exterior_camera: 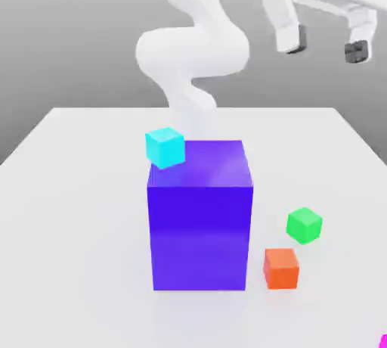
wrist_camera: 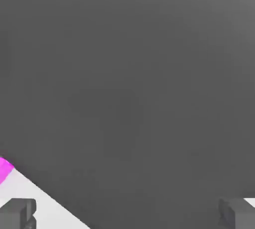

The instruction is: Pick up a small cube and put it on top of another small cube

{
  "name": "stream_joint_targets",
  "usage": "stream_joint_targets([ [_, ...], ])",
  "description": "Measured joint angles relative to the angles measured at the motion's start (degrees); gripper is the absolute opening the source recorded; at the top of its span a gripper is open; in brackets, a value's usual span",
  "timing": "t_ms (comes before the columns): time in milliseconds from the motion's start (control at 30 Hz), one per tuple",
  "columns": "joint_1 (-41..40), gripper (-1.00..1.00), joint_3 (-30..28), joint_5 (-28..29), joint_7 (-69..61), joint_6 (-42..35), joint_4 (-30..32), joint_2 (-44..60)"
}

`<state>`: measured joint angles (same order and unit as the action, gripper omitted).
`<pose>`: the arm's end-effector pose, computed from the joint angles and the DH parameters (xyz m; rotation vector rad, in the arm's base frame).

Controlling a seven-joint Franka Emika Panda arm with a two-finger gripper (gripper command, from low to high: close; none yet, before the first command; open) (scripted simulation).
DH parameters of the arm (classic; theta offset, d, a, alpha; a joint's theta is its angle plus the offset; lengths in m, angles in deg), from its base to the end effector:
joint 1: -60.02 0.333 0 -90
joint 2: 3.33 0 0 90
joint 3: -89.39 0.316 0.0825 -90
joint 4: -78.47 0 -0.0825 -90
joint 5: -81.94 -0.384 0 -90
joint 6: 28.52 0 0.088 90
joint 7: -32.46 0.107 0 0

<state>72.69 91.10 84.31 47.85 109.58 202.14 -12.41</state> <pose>0.5215 0.1341 0.5102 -3.0104 -0.0121 -0.6202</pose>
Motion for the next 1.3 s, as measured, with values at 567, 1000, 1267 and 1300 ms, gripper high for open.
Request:
stream_joint_targets([
  [567, 6.8, 0.00, 7.1, 4.9, -27.5, 5.9, -7.9, 35.5],
  [1000, 8.6, -1.00, 6.3, 7.4, -29.1, 12.0, -10.6, 46.9],
  [1267, 6.9, -1.00, 11.8, -0.2, -29.1, 7.5, -0.8, 32.2],
  [1300, 6.9, -1.00, 12.8, -1.8, -28.9, 7.8, 1.2, 30.2],
])
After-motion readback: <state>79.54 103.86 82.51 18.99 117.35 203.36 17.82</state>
